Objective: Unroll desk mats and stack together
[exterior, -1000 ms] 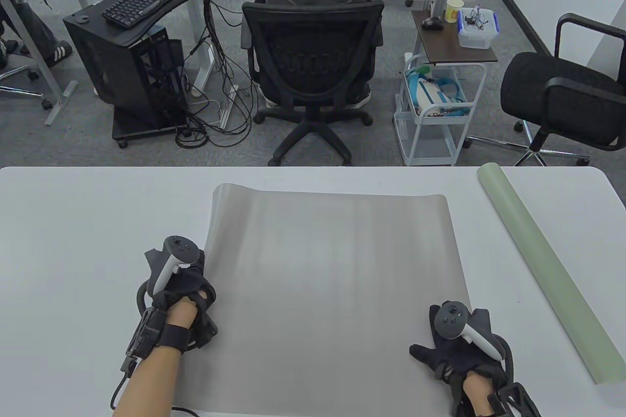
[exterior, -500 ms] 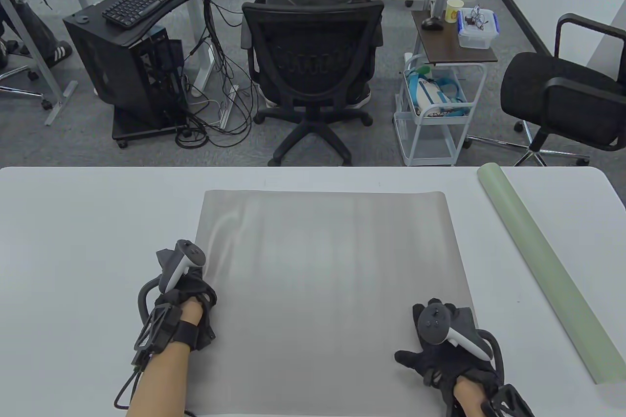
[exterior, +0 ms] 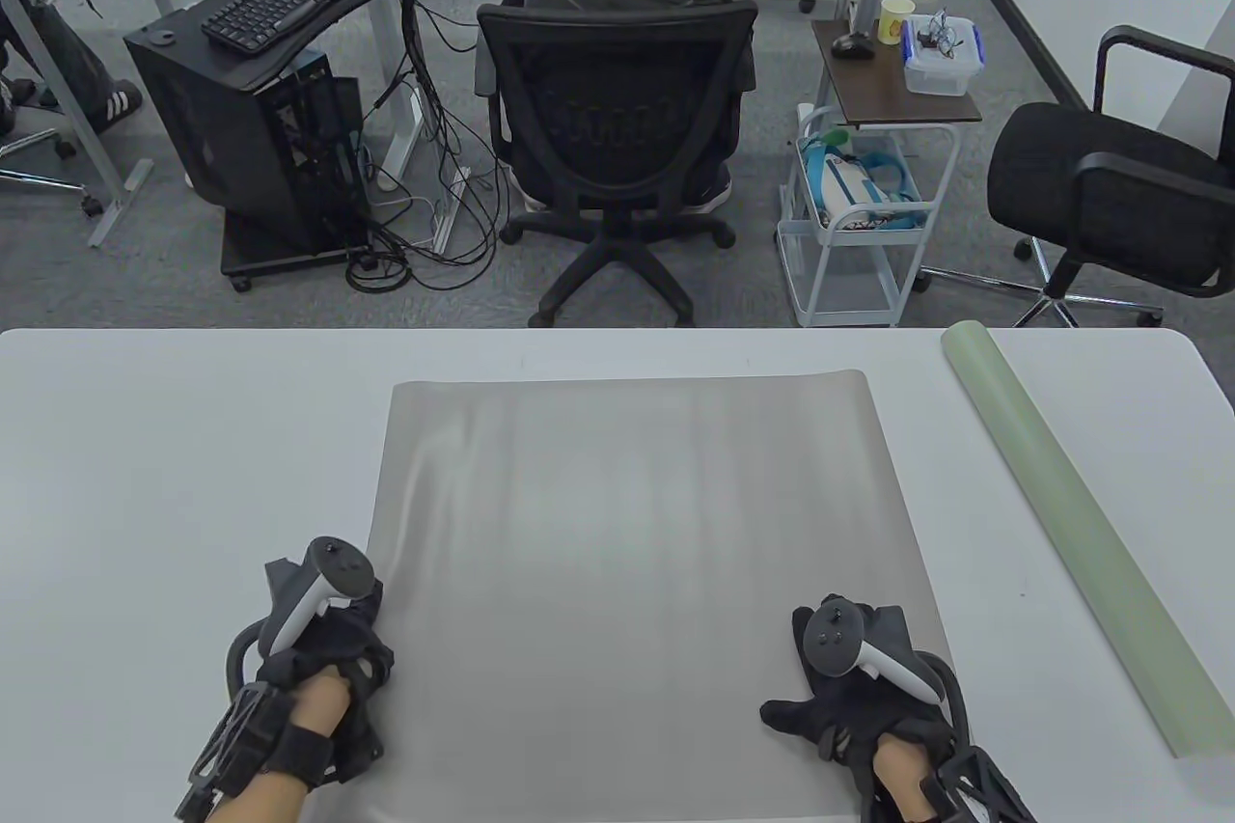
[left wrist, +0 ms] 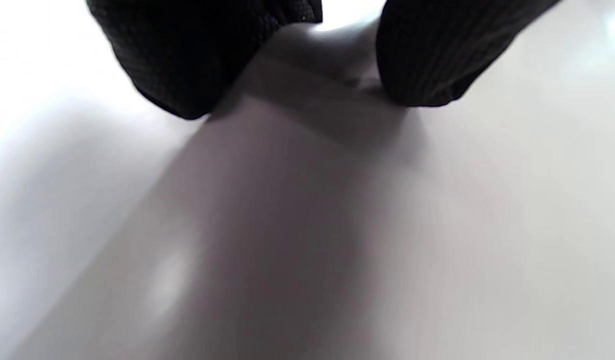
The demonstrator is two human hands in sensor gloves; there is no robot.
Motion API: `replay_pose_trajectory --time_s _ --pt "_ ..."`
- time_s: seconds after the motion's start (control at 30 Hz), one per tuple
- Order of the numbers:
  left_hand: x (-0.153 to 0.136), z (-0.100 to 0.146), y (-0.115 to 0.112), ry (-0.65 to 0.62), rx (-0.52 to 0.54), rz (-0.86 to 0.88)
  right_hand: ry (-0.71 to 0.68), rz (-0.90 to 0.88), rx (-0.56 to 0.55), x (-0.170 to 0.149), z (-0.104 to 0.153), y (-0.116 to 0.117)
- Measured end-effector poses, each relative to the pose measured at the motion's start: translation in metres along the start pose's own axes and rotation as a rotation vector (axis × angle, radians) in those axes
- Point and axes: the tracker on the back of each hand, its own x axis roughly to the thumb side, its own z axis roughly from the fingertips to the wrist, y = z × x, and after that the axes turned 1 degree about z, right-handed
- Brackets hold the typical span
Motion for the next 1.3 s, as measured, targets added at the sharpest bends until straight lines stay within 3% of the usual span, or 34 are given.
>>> replay_pose_trajectory --time_s 0.17,0.3,0.47,0.63,0.73,1.0,1.2,1.3 --pt "-0.016 0.029 -0.017 -0.014 -0.092 -0.098 0.007 0.006 -0.004 0.001 0.0 0.0" --pt "-0.013 0.045 -0.033 -0.024 -0.172 -0.326 0.009 0.007 -0.006 0.001 0.001 0.0" --pt "0.001 0.041 -0.032 0.003 -0.099 -0.428 0.017 0.002 -0.005 0.002 0.001 -0.002" --pt "0.019 0.006 -0.014 0.046 0.057 -0.429 0.023 0.002 -0.004 0.002 0.001 -0.003" --pt "0.03 -0.018 -0.001 0.065 0.048 -0.303 0.023 0.002 -0.002 0.002 0.0 -0.003" --pt "0.069 -0.082 0.038 0.134 0.063 -0.236 0.022 0.0 -0.001 0.003 0.0 -0.003" --pt "0.084 -0.116 0.058 0.167 0.067 -0.168 0.022 0.002 0.0 0.003 0.0 -0.004" --pt "0.091 -0.125 0.061 0.168 0.119 -0.168 0.019 0.001 0.001 0.003 0.0 -0.003"
